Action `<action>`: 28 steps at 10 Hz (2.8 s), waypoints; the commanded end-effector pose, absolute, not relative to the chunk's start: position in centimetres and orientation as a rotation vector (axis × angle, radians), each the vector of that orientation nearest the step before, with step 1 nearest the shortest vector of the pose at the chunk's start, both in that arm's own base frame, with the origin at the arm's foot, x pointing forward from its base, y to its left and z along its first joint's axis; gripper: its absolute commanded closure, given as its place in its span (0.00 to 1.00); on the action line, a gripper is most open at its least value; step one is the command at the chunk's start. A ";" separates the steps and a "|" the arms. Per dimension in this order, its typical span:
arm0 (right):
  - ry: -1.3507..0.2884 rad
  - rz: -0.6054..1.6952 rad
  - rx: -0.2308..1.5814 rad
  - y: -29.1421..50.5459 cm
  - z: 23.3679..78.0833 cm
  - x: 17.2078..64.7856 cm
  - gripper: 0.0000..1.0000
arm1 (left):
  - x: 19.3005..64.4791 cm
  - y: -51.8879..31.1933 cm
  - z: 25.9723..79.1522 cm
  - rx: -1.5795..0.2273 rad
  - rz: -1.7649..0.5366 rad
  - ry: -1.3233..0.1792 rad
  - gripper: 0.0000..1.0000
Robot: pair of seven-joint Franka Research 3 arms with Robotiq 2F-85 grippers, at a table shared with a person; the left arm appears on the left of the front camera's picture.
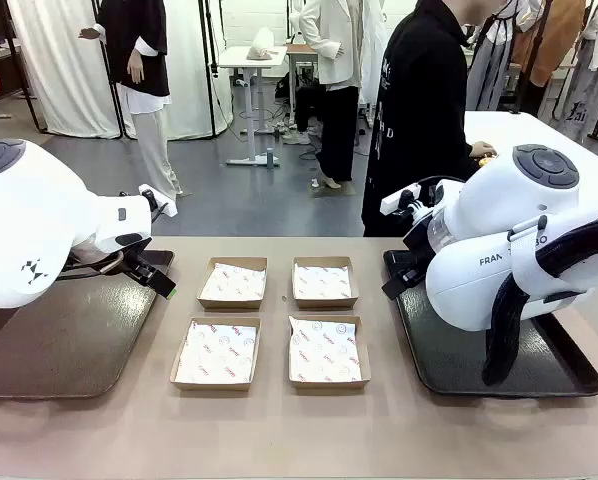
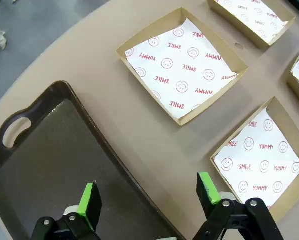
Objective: Individually package the donuts and arrange them on the tray.
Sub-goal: Pick up one Paper togo box.
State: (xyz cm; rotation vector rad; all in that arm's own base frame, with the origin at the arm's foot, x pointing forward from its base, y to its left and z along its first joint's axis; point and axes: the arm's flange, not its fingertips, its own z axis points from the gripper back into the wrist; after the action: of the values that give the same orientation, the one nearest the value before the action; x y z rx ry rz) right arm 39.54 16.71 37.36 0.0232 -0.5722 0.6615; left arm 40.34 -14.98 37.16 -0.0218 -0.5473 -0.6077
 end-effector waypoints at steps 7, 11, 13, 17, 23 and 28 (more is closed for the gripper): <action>-0.572 0.662 0.023 16.7 37.4 39.5 0.00 | 40.3 -15.0 37.2 -0.022 -0.608 -0.547 0.00; -0.572 0.662 0.023 16.7 37.4 39.5 0.00 | 40.3 -15.0 37.2 -0.022 -0.608 -0.547 0.00; -0.572 0.662 0.023 16.7 37.4 39.5 0.00 | 40.3 -15.0 37.2 -0.022 -0.608 -0.547 0.00; -0.478 0.726 0.014 13.2 40.7 29.0 0.00 | 30.5 -9.9 39.4 -0.053 -0.744 -0.393 0.00; -0.339 0.688 -0.109 8.8 39.3 21.9 0.00 | 33.7 -10.0 45.3 -0.131 -0.759 -0.255 0.00; -0.333 0.537 0.325 10.6 47.9 30.8 0.00 | 33.2 -9.9 45.5 -0.129 -0.758 -0.241 0.00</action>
State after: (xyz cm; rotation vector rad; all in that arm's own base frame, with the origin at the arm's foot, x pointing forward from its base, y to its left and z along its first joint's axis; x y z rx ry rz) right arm 30.39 12.73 48.33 0.0700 -0.2948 0.6437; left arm 33.40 -10.11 45.24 -0.1252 -0.2386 -0.7594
